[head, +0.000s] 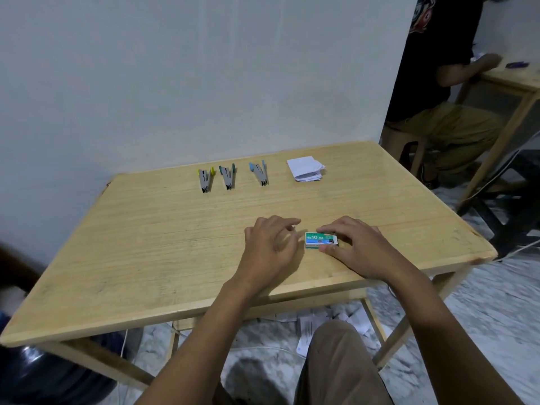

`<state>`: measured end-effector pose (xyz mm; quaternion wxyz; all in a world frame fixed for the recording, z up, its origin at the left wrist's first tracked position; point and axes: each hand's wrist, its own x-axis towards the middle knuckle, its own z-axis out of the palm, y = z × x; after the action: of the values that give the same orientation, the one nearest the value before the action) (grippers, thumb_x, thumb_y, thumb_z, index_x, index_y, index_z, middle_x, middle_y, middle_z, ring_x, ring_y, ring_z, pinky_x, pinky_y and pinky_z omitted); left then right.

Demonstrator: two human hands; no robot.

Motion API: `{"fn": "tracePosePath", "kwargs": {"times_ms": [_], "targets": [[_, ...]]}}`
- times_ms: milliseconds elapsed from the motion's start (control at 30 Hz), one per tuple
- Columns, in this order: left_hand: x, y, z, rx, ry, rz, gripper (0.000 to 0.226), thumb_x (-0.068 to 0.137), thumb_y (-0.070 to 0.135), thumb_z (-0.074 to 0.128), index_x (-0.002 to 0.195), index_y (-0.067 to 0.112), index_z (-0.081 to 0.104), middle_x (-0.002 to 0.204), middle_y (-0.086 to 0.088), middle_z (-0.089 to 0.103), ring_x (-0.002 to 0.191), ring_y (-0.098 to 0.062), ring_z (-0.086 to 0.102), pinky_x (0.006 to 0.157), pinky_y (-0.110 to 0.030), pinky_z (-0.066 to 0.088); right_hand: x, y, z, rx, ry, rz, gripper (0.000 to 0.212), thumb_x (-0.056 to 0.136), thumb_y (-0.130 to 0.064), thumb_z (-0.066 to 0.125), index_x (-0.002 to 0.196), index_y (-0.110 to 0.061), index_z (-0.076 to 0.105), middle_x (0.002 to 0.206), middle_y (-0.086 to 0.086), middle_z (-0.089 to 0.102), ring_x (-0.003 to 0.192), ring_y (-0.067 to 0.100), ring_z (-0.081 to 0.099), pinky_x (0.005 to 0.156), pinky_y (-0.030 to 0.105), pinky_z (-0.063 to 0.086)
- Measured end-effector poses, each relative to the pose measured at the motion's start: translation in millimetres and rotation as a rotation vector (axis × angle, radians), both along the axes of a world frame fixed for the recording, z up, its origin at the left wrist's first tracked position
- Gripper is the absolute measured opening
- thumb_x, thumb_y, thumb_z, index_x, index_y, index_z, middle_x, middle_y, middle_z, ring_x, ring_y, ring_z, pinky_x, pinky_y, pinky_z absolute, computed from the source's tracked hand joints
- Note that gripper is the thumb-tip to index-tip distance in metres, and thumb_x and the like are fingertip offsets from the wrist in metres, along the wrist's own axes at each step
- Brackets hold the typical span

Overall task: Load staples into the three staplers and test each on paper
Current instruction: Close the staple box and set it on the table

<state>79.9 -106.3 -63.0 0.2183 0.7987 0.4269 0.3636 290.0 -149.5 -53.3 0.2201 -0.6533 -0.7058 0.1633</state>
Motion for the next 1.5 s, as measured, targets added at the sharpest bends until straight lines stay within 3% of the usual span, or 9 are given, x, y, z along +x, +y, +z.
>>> {"fn": "tracePosePath", "kwargs": {"times_ms": [133,267,333,533,767,1167,1300,1500], "targets": [[3.2,18.0,-3.1,0.042,0.178,0.061,0.04,0.095,0.033,0.053,0.134,0.024,0.057,0.132,0.004,0.053,0.125,-0.011,0.04,0.101,-0.029,0.025,5.9,-1.0,5.2,-0.029,0.111,-0.032,0.045,0.088,-0.034,0.072,0.131,-0.025,0.062,0.11,-0.016,0.055,0.102,0.004,0.055,0.092,0.025,0.049],[14.6,33.5,-1.6,-0.056,0.238,-0.012,0.048,0.097,0.035,0.049,0.141,0.015,0.05,0.146,-0.002,0.047,0.134,-0.017,0.039,0.109,-0.032,0.033,2.8,-4.5,3.9,-0.008,0.216,-0.162,0.051,0.082,-0.041,0.076,0.128,-0.025,0.061,0.113,-0.009,0.051,0.099,0.002,0.051,0.076,0.01,0.043],[21.0,36.1,0.6,-0.079,0.215,-0.074,0.046,0.097,0.032,0.051,0.138,0.012,0.053,0.142,-0.003,0.052,0.129,-0.017,0.046,0.104,-0.03,0.042,-6.4,-6.1,2.2,0.016,0.248,-0.261,0.055,0.081,-0.048,0.076,0.128,-0.025,0.06,0.11,-0.006,0.048,0.096,0.003,0.049,0.072,0.014,0.042],[24.7,35.2,1.5,-0.024,0.066,-0.088,0.025,0.094,0.016,0.059,0.114,0.008,0.071,0.112,-0.004,0.072,0.099,-0.013,0.062,0.083,-0.03,0.053,-34.8,-2.1,-5.2,0.063,0.216,-0.381,0.059,0.08,-0.052,0.074,0.129,-0.023,0.06,0.114,0.0,0.055,0.101,0.015,0.061,0.09,0.04,0.053],[18.3,31.9,1.4,-0.105,-0.059,-0.049,0.02,0.09,0.007,0.063,0.106,0.008,0.075,0.102,-0.002,0.074,0.094,-0.009,0.065,0.077,-0.017,0.052,-38.1,-3.9,-4.5,0.041,0.233,-0.387,0.051,0.081,-0.053,0.072,0.121,-0.022,0.065,0.111,-0.002,0.055,0.101,0.015,0.061,0.09,0.04,0.054],[-16.9,-1.6,2.3,-0.19,-0.131,-0.081,0.02,0.09,0.009,0.065,0.106,0.013,0.076,0.096,0.006,0.073,0.09,-0.004,0.066,0.08,-0.017,0.051,-33.6,-8.8,-1.5,0.008,0.199,-0.302,0.045,0.08,-0.052,0.074,0.117,-0.027,0.064,0.109,-0.005,0.054,0.102,0.011,0.056,0.099,0.044,0.047],[-26.5,-10.9,4.6,-0.218,-0.229,-0.071,0.023,0.089,0.009,0.067,0.11,0.013,0.074,0.102,0.004,0.072,0.098,-0.004,0.065,0.085,-0.014,0.049,-32.4,-11.2,-1.6,0.019,0.17,-0.275,0.043,0.081,-0.051,0.073,0.115,-0.027,0.065,0.106,-0.007,0.054,0.098,0.008,0.054,0.098,0.043,0.046],[-28.4,-14.5,-1.1,-0.124,-0.073,-0.025,0.03,0.088,0.02,0.067,0.118,0.017,0.07,0.114,0.008,0.068,0.103,0.003,0.06,0.085,-0.008,0.045,-32.2,-13.8,0.7,0.009,0.155,-0.237,0.039,0.082,-0.05,0.073,0.114,-0.029,0.066,0.104,-0.008,0.055,0.095,0.008,0.052,0.099,0.044,0.045]]}}
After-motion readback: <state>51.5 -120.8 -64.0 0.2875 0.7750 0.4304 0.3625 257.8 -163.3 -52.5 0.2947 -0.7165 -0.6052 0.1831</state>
